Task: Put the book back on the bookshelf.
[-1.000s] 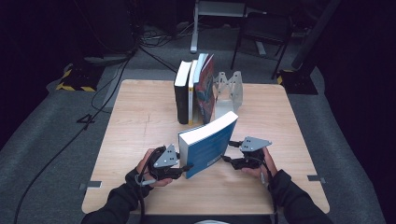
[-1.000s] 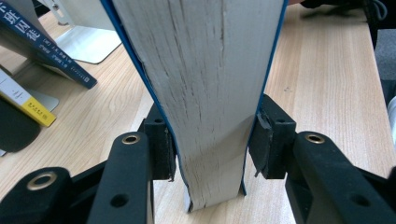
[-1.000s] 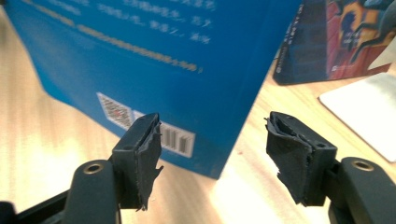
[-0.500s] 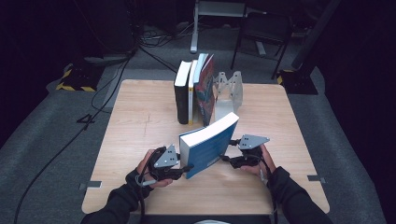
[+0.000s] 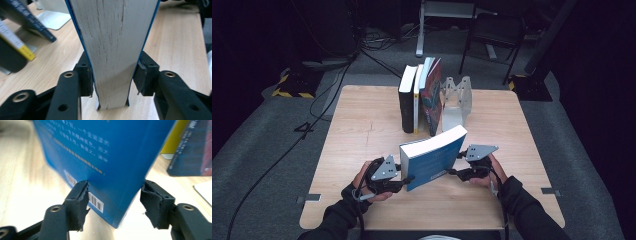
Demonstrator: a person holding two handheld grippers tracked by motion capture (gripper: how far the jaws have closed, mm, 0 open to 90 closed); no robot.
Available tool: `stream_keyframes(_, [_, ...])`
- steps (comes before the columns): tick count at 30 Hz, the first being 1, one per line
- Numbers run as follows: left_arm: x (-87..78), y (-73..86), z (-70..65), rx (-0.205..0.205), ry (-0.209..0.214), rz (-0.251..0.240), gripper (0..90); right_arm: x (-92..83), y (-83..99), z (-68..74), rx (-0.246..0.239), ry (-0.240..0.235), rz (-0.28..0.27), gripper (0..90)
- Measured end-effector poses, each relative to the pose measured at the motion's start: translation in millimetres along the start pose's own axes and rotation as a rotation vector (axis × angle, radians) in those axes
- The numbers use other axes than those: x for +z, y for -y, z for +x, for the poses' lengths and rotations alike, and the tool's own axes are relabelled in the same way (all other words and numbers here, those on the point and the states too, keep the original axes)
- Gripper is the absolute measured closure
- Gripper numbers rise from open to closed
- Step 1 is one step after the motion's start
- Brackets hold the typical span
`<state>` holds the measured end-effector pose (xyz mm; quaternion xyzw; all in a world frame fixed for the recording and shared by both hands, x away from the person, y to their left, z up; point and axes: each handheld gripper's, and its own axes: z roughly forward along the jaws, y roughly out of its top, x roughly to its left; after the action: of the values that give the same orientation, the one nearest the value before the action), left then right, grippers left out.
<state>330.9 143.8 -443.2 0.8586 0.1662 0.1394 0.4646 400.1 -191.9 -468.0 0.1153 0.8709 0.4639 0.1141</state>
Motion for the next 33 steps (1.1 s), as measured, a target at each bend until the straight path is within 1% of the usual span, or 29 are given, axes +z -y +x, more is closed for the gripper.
stream_keyframes(2, [-2.8, 1.1, 2.7, -0.022, -0.007, -0.007, 52.7, -3.8, 0.4, 4.0, -0.014, -0.011, 0.009, 46.2])
stream_keyframes(6, [-4.4, 2.0, 5.4, -0.054, 0.0, -0.013, 49.6, -10.5, 1.1, 11.0, -0.028, -0.029, 0.013, 51.0])
stream_keyframes(9, [-4.0, 1.5, 6.4, -0.074, 0.003, -0.016, 47.4, -14.0, -3.3, 14.4, -0.036, -0.04, 0.002, 50.7])
stream_keyframes(11, [-4.0, 1.4, 6.5, -0.076, 0.005, -0.016, 47.2, -14.4, -8.1, 16.1, -0.057, -0.038, 0.009, 49.2])
stream_keyframes(12, [-4.0, 1.4, 6.5, -0.076, 0.005, -0.016, 47.5, -14.4, -8.1, 16.1, -0.057, -0.038, 0.009, 49.2])
stream_keyframes(13, [-4.0, 1.4, 6.3, -0.077, 0.007, -0.016, 47.5, -15.4, -11.7, 16.7, -0.047, -0.042, -0.019, 47.1])
stream_keyframes(15, [-3.9, 1.5, 6.4, -0.078, 0.011, -0.017, 47.9, -14.3, -16.1, 17.4, -0.048, -0.041, -0.026, 43.9])
stream_keyframes(16, [-3.8, 1.2, 6.3, -0.078, 0.005, -0.016, 47.9, -15.1, -23.7, 18.6, -0.037, -0.048, -0.079, 40.5])
stream_keyframes(17, [-3.8, 1.2, 6.3, -0.078, 0.005, -0.016, 47.7, -15.1, -23.7, 18.6, -0.037, -0.048, -0.079, 40.5])
stream_keyframes(20, [-2.4, 0.6, 4.5, -0.089, -0.014, -0.023, 46.5, -16.8, -33.3, 20.1, -0.038, -0.055, -0.113, 39.6])
stream_keyframes(23, [0.6, -1.3, 2.1, -0.096, -0.04, -0.022, 44.3, -20.6, -31.9, 19.8, -0.015, -0.075, -0.132, 43.7])
stream_keyframes(24, [3.5, -2.7, 1.5, -0.101, -0.059, -0.021, 43.3, -22.2, -31.5, 19.9, -0.009, -0.08, -0.134, 45.4])
stream_keyframes(26, [8.8, -5.0, 0.1, -0.127, -0.087, -0.024, 38.7, -27.3, -30.6, 20.5, -0.019, -0.092, -0.136, 50.4])
stream_keyframes(28, [13.6, -7.8, 1.0, -0.134, -0.079, -0.03, 36.9, -33.1, -30.2, 24.2, -0.03, -0.074, -0.125, 53.7])
stream_keyframes(30, [18.5, -10.7, 2.1, -0.135, -0.073, -0.039, 34.2, -38.3, -29.6, 26.7, -0.044, -0.074, -0.111, 56.5])
stream_keyframes(31, [21.7, -12.1, 3.7, -0.141, -0.06, -0.046, 32.4, -40.5, -29.0, 28.2, -0.052, -0.072, -0.109, 57.4])
stream_keyframes(32, [21.7, -12.1, 3.7, -0.141, -0.06, -0.046, 31.1, -43.3, -28.2, 30.5, -0.055, -0.061, -0.105, 58.0])
stream_keyframes(33, [24.8, -13.3, 5.5, -0.141, -0.047, -0.051, 30.6, -43.3, -28.2, 30.5, -0.055, -0.061, -0.105, 58.0])
